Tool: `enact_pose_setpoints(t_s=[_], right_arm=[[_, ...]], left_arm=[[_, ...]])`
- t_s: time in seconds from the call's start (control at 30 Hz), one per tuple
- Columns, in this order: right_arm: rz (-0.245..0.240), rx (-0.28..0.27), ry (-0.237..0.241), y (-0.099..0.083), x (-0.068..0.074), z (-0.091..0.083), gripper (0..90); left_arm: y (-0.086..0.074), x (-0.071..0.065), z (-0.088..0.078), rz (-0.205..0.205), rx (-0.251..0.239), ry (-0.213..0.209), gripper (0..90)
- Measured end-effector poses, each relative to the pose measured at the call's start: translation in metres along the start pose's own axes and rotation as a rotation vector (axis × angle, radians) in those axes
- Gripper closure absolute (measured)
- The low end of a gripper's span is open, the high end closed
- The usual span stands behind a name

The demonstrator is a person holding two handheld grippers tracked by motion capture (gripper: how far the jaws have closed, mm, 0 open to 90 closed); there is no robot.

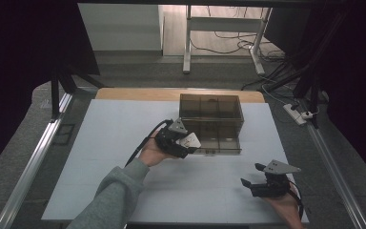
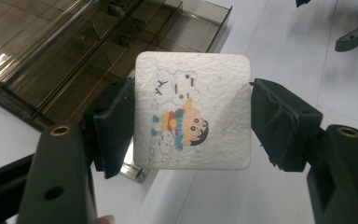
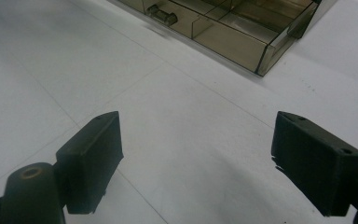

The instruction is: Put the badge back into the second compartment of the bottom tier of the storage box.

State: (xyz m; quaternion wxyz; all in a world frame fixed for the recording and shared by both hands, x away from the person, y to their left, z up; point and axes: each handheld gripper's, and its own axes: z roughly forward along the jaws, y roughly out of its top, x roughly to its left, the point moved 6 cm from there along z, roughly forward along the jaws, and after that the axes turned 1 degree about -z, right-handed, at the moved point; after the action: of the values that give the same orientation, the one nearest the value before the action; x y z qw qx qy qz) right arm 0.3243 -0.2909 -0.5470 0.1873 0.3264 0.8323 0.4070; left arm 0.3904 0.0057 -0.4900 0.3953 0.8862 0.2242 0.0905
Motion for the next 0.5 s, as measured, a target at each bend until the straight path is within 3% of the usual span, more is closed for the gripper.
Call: enact_pose_setpoints(t_s=[0.5], right_arm=[[0.000,-0.001,-0.001,0.000,0.000,0.000,16.4]], left_arm=[[0.010,-0.002,0.018,0.006,0.011,-0.012,32.3]])
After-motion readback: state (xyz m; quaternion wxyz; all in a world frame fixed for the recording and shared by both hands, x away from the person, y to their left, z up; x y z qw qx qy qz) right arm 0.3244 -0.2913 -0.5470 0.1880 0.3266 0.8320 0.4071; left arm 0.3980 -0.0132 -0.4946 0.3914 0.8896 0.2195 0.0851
